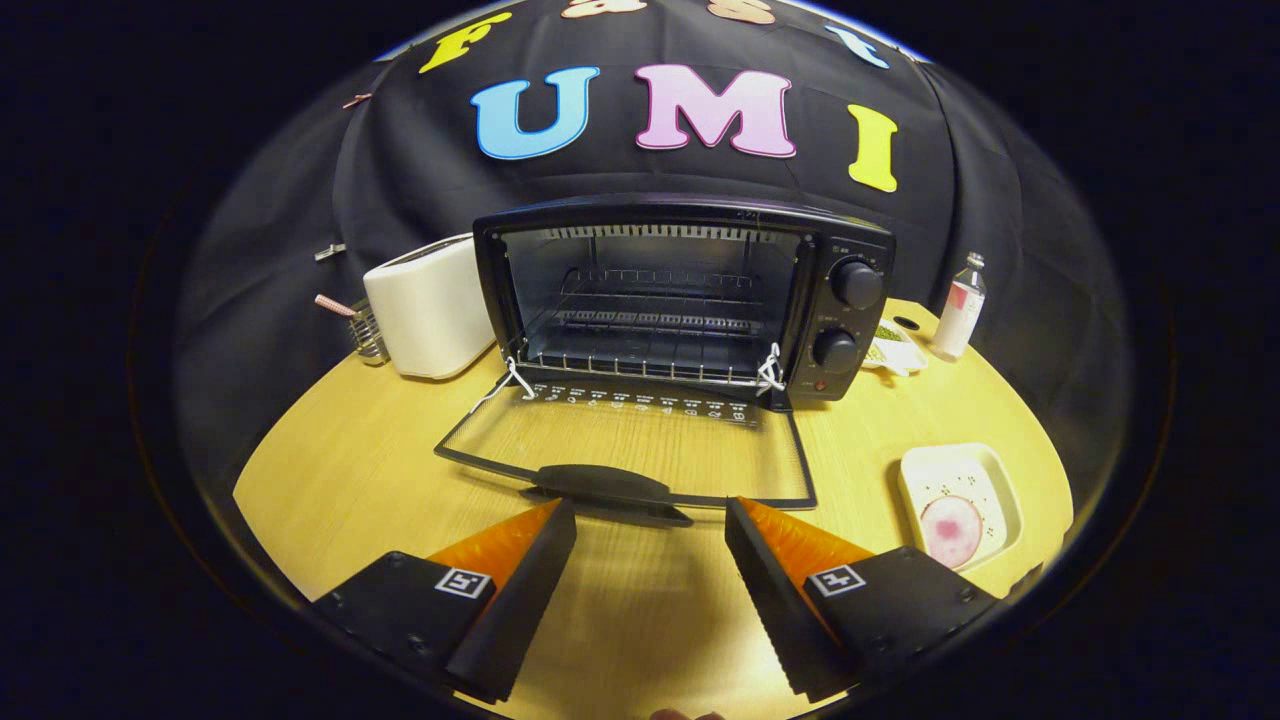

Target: Open the toaster oven, put the food inside, and close the toaster oven door.

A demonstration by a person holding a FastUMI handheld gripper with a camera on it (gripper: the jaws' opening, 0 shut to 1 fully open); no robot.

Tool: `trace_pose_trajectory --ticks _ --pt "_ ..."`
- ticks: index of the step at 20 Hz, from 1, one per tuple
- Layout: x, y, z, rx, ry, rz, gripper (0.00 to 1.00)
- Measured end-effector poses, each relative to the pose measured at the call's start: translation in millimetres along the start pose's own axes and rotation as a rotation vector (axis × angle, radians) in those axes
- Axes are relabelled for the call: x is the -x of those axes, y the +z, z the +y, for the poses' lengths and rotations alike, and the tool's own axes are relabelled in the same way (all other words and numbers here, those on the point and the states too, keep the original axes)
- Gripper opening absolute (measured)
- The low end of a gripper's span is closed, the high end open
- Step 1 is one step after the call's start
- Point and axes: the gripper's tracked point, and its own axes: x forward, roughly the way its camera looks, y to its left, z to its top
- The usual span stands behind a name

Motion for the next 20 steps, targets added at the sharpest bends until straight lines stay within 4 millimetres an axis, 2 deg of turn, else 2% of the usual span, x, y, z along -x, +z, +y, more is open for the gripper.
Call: trace_pose_trajectory --ticks 3,6,9,12,14,18,20 --pt "25 15 -31 -0.013 0.028 -0.006 0.99" --pt "44 34 -76 -0.017 0.033 -0.013 0.99" --pt "52 45 -122 -0.021 0.029 0.006 0.99" --pt "51 55 -176 -0.029 -0.002 0.007 0.99" --pt "48 53 -211 -0.053 -0.034 0.027 0.99" --pt "37 36 -270 -0.108 -0.070 0.102 0.98" --pt "28 21 -291 -0.135 -0.071 0.156 1.00"
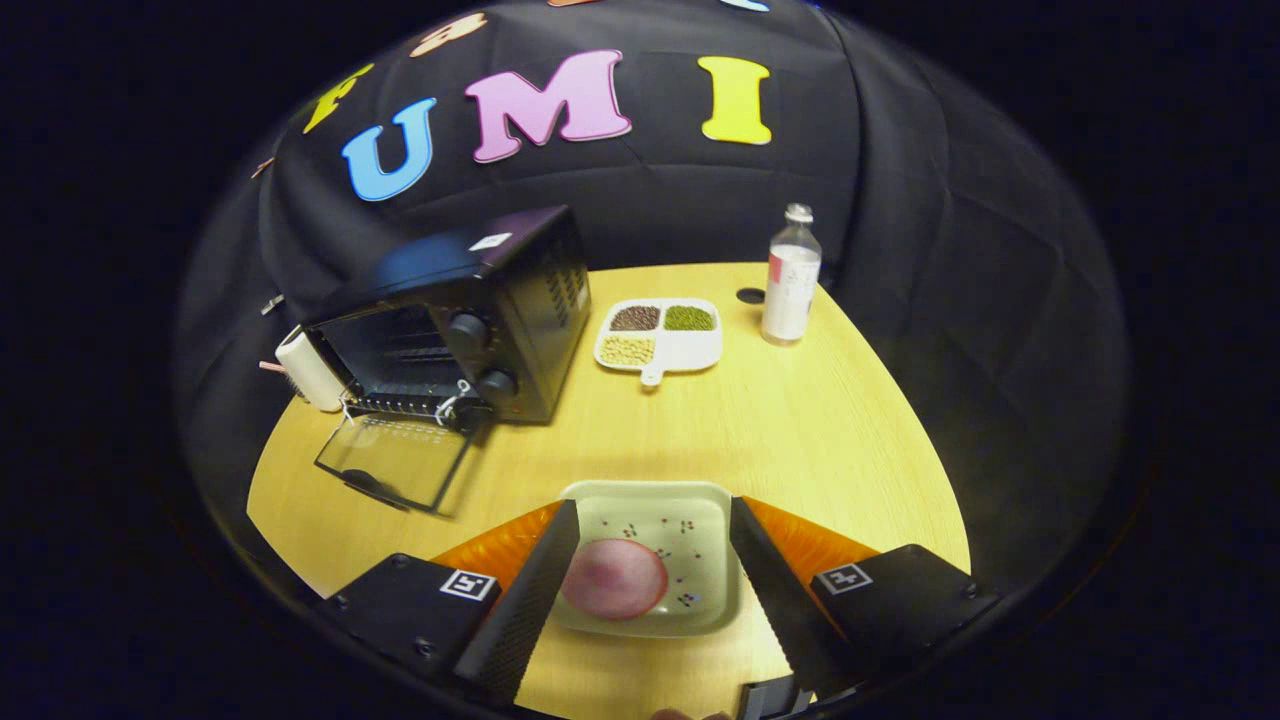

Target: Open the toaster oven, put the food inside, and close the toaster oven door.

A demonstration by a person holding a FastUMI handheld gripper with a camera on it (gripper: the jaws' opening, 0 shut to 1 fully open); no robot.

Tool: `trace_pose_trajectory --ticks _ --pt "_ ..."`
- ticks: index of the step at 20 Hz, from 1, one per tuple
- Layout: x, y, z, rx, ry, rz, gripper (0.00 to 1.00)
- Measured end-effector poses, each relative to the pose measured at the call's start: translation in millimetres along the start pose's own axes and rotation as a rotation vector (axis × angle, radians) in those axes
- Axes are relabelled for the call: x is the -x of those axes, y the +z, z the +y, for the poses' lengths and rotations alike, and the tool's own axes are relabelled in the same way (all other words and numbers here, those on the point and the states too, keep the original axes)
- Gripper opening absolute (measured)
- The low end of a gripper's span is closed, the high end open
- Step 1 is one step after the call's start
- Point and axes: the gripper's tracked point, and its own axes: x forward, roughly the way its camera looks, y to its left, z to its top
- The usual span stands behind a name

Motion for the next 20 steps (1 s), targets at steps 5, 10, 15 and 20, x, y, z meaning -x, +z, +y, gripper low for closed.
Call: trace_pose_trajectory --ticks 5,10,15,20 --pt "-22 -29 -32 -0.033 -0.003 0.119 1.00" --pt "-35 -52 -53 -0.110 -0.041 0.185 1.00" --pt "-46 -68 -58 -0.082 -0.049 0.224 0.96" --pt "-46 -71 -63 -0.065 -0.080 0.224 0.61"
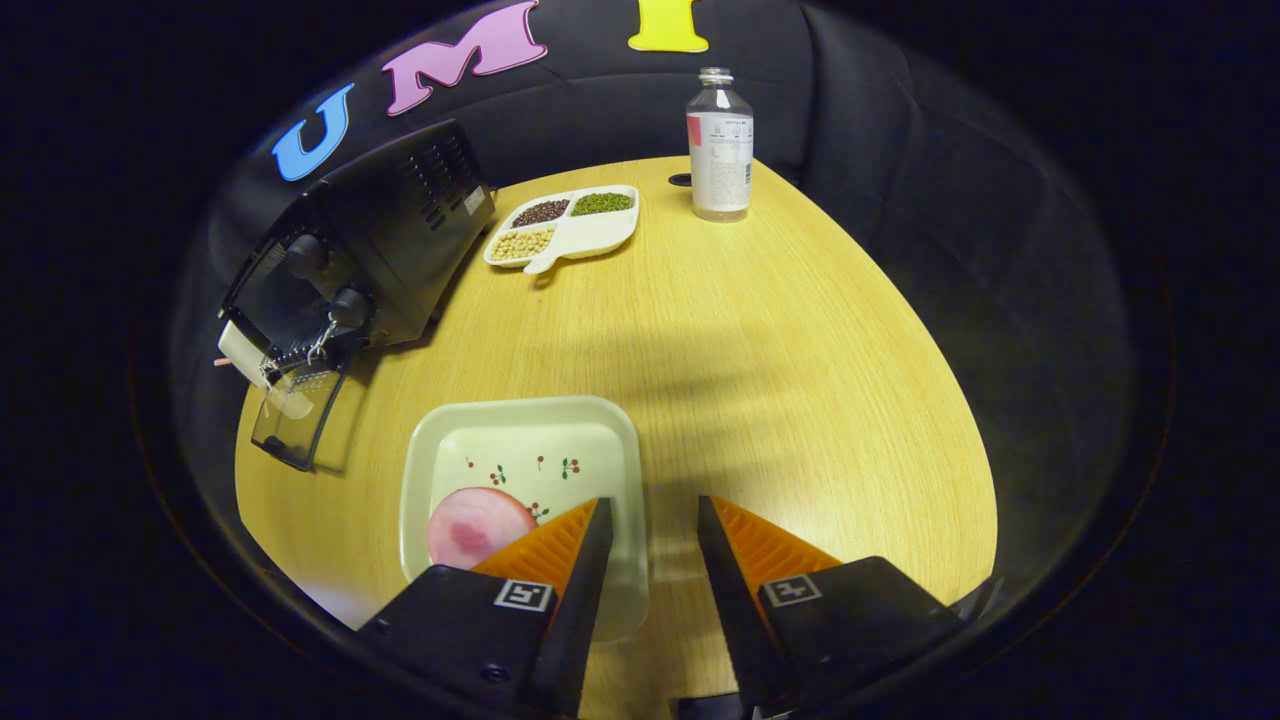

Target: Open the toaster oven, put the food inside, and close the toaster oven door.

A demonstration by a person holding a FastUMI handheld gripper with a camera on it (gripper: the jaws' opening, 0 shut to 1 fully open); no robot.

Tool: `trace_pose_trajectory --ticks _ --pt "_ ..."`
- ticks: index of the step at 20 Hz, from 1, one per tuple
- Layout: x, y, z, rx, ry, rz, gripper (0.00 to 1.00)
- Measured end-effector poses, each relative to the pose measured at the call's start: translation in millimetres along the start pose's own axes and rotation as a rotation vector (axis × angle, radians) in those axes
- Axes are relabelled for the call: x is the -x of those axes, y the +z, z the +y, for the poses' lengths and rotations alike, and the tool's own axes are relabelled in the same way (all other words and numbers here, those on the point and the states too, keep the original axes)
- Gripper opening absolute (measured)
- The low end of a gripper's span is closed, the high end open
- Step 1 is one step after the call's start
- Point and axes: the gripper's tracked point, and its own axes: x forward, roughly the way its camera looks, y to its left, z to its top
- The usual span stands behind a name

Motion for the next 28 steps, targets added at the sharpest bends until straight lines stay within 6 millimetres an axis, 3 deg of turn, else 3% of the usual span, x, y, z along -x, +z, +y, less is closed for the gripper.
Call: trace_pose_trajectory --ticks 2,4,5,7,11,17,23,28 --pt "3 -3 6 0.008 0.011 0.021 0.54" --pt "2 -7 11 0.002 0.005 0.040 0.27" --pt "3 -6 12 0.013 -0.003 0.035 0.22" --pt "6 -6 13 0.031 -0.009 0.030 0.22" --pt "5 -9 18 -0.006 0.013 0.062 0.12" --pt "9 -14 32 -0.271 0.093 0.103 0.06" --pt "38 -11 48 -0.564 0.148 0.090 0.06" --pt "61 -11 57 -0.675 0.158 0.034 0.06"
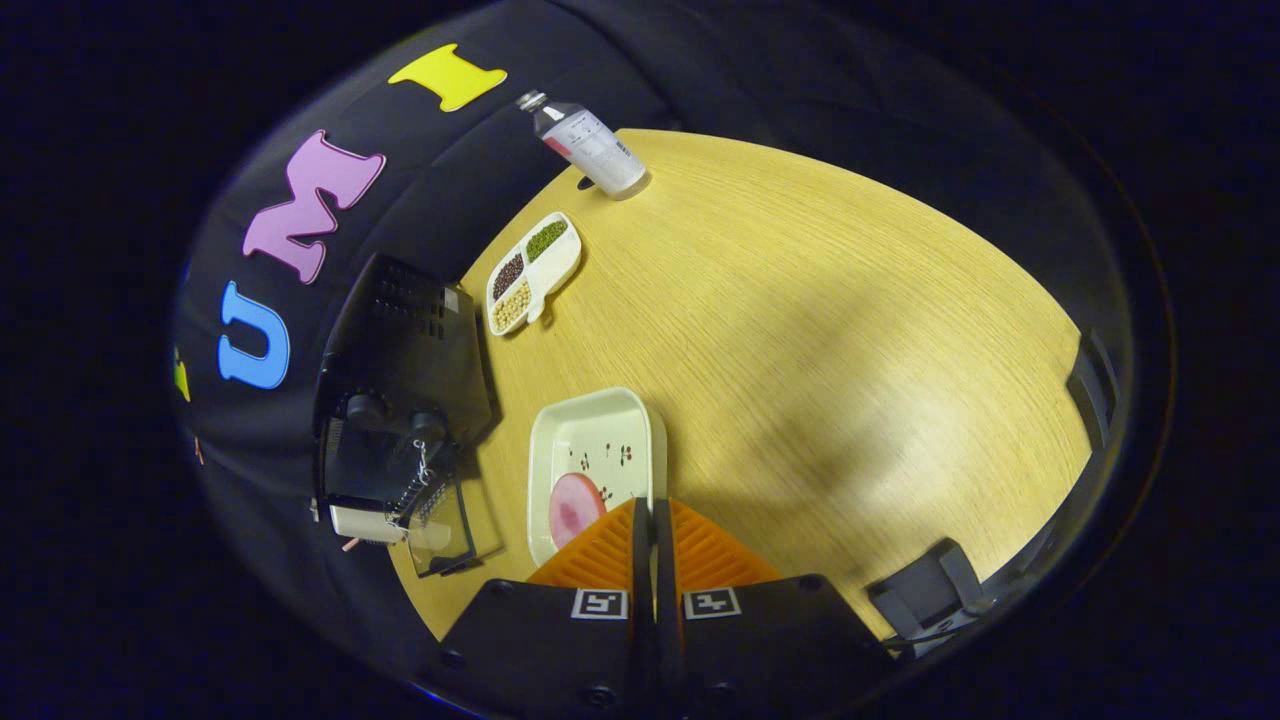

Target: Open the toaster oven, put the food inside, and close the toaster oven door.

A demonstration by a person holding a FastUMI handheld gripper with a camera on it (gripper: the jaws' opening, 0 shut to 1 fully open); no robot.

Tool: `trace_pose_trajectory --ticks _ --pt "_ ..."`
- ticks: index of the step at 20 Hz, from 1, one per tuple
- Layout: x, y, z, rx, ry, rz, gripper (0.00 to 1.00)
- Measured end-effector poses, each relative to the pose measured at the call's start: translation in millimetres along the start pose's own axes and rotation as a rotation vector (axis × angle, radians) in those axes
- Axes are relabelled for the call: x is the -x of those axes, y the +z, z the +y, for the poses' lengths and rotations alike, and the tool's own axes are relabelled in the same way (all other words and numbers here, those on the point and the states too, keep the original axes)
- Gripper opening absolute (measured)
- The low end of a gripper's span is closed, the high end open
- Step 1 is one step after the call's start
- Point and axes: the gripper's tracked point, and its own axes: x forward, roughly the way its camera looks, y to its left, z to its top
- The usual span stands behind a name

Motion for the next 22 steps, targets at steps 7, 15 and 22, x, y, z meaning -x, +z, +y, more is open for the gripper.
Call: trace_pose_trajectory --ticks 7,15,22 --pt "40 -23 31 -0.170 0.087 -0.067 0.06" --pt "62 -68 92 -0.258 0.194 -0.083 0.06" --pt "30 -91 177 -0.248 0.306 -0.055 0.06"
